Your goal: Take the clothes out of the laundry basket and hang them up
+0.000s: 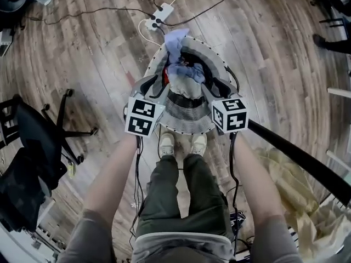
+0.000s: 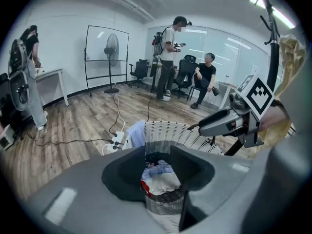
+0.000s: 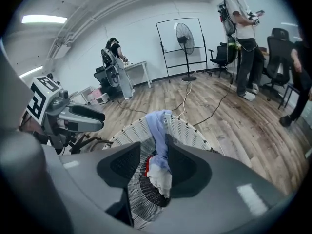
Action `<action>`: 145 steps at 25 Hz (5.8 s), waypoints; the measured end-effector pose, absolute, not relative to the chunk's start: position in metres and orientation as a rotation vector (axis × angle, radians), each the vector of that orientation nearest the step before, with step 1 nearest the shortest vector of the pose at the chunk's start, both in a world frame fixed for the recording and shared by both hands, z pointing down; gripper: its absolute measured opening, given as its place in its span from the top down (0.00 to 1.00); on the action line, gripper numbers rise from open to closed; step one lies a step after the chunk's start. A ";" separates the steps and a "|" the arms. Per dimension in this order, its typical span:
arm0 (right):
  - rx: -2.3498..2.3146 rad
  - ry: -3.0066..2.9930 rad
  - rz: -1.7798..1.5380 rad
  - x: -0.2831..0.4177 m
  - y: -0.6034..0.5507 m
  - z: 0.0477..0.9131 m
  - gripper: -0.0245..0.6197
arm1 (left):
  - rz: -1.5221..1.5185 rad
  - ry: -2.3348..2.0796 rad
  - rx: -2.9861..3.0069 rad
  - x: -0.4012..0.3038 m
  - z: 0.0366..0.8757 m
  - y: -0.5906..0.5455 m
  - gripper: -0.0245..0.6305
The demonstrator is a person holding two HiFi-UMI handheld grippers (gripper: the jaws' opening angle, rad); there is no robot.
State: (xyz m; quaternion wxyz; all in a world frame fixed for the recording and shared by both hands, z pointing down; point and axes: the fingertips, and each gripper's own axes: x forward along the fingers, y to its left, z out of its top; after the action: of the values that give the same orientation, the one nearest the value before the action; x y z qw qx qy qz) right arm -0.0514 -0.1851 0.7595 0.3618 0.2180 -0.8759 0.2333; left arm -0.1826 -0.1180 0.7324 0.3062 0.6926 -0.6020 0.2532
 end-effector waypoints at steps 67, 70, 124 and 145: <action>0.818 -2.027 1.087 -0.032 -0.172 0.953 0.90 | 0.510 -1.515 1.277 -0.151 0.973 -0.117 0.96; 0.798 -2.097 1.046 -0.031 -0.170 0.904 0.90 | 0.496 -1.522 1.288 -0.150 0.937 -0.108 0.96; 0.605 -2.864 0.344 0.044 0.001 0.124 0.90 | 0.394 -1.550 2.244 -0.069 0.270 0.019 0.96; 1.069 -2.852 0.178 0.122 -0.126 0.048 0.90 | 0.338 -1.380 2.568 0.034 0.193 -0.092 0.96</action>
State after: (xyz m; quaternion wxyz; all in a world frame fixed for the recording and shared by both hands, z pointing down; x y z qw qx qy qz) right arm 0.1225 -0.1256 0.0482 0.0452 0.3499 -0.9339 0.0583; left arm 0.0340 -0.0918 0.1935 0.1031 0.8704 -0.4677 0.1145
